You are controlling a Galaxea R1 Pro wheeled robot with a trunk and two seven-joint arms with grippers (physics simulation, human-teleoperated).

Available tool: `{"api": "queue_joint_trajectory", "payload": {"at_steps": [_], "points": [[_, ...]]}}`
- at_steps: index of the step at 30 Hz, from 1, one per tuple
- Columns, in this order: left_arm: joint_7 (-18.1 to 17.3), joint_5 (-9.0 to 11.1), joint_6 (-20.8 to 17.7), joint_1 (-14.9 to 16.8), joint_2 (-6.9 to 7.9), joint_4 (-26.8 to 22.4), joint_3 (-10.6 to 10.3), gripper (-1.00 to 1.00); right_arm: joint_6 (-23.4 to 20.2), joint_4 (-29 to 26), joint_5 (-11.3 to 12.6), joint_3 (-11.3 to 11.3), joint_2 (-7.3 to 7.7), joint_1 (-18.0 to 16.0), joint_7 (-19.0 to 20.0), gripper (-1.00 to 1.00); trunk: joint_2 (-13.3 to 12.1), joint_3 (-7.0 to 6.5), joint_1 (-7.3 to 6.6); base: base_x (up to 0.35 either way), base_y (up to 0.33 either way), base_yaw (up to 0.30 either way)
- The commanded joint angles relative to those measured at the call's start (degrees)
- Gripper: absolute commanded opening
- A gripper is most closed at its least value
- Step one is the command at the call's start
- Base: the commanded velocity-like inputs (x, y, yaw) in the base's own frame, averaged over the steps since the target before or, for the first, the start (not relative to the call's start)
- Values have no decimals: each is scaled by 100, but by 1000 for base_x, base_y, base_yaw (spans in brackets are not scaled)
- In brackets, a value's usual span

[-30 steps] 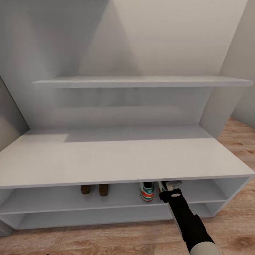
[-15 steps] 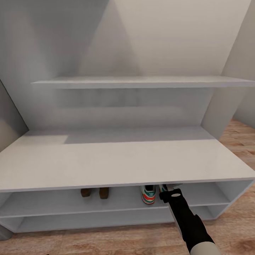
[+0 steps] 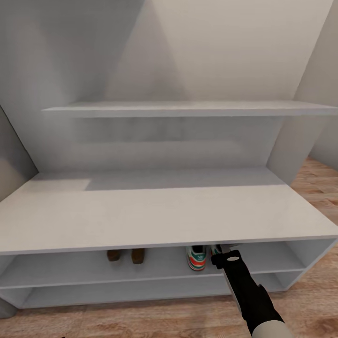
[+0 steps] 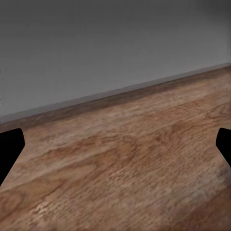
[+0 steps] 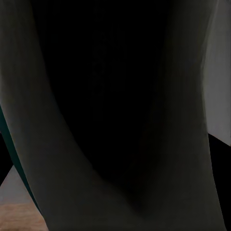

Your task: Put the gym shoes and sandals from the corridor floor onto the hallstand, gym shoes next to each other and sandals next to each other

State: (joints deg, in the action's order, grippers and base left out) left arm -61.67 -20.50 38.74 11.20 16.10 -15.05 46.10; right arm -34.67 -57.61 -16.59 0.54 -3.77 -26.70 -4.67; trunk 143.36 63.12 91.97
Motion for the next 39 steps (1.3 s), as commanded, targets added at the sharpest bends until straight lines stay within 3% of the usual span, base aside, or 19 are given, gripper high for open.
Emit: {"api": "queue_joint_trajectory", "payload": {"at_steps": [1, 4, 5, 17, 39], "points": [[-30, -39, 11, 5, -2, 1, 49, 100, -31, -5, -11, 7, -1, -2, -17, -100, 2, 5, -2, -85, 74, 0], [-30, -39, 11, 5, 2, 2, 49, 100, -32, -5, -11, 7, 3, -2, -17, -100, 2, 5, -2, -76, 66, 0], [-30, -37, 11, 5, 1, 2, 49, 100, -33, -5, -11, 7, 4, -2, -17, 100, 2, 5, -2, -39, 33, 0], [-30, -36, 13, 5, -1, -1, 43, 100, -33, -5, -11, 7, 8, -2, -17, 100, 2, 5, -2, -33, 1, 0], [-23, -33, 16, 5, -2, 2, 46, 100, -31, 14, -11, 7, 64, -2, -17, 100, 2, 5, -2, -322, -16, 0]]}}
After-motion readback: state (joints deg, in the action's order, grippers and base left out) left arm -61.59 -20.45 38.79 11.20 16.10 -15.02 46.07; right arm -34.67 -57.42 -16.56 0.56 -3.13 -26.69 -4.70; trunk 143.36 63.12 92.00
